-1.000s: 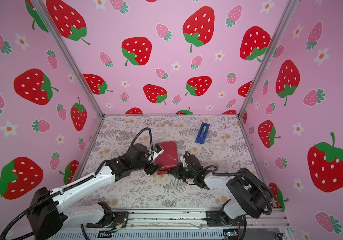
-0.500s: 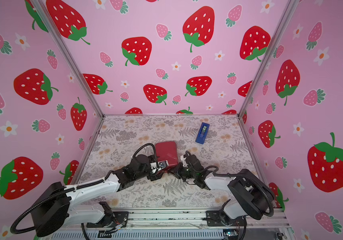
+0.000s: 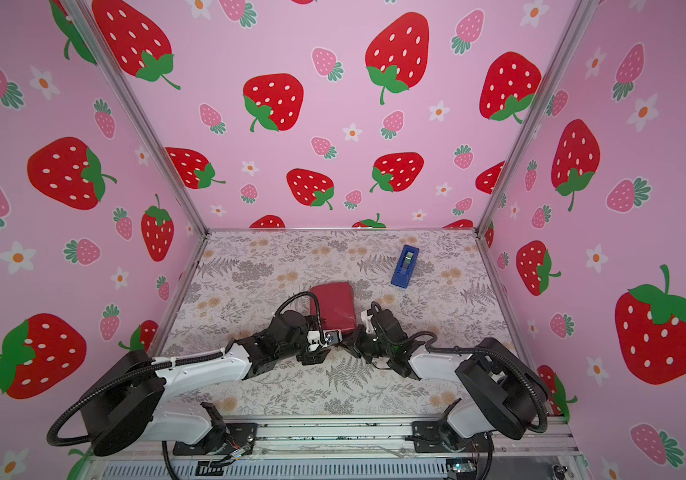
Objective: Wrap the gift box in paper
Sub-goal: 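Bring the left gripper to the box end nearest the robot, grasping the paper flap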
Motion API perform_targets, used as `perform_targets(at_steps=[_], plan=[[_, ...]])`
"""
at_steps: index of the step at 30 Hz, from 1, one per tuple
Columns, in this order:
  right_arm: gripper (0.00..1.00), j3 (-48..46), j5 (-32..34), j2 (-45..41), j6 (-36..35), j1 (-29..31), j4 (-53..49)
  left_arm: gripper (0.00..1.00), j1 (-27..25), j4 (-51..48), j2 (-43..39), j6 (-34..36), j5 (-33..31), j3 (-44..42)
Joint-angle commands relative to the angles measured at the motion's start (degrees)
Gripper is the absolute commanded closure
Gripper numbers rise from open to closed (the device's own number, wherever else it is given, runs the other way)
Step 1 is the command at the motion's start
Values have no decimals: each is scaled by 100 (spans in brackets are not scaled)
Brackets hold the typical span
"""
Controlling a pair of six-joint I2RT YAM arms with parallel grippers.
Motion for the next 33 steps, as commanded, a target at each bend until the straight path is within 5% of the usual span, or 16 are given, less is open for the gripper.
perform_targets(at_steps=[1, 7, 23, 27, 33], plan=[[100, 16, 14, -78, 32, -6, 144, 10, -27, 309, 110, 197, -135, 26], [100, -16, 15, -80, 39, -7, 127, 12, -27, 408, 236, 193, -344, 45], [69, -524, 332, -561, -101, -11, -282, 30, -11, 272, 394, 82, -607, 71], [70, -523, 507, -591, -354, -11, -618, 32, -1, 251, 366, 59, -635, 80], [88, -426, 176, 39, -342, 53, 268, 33, 25, 197, 368, 33, -623, 106]])
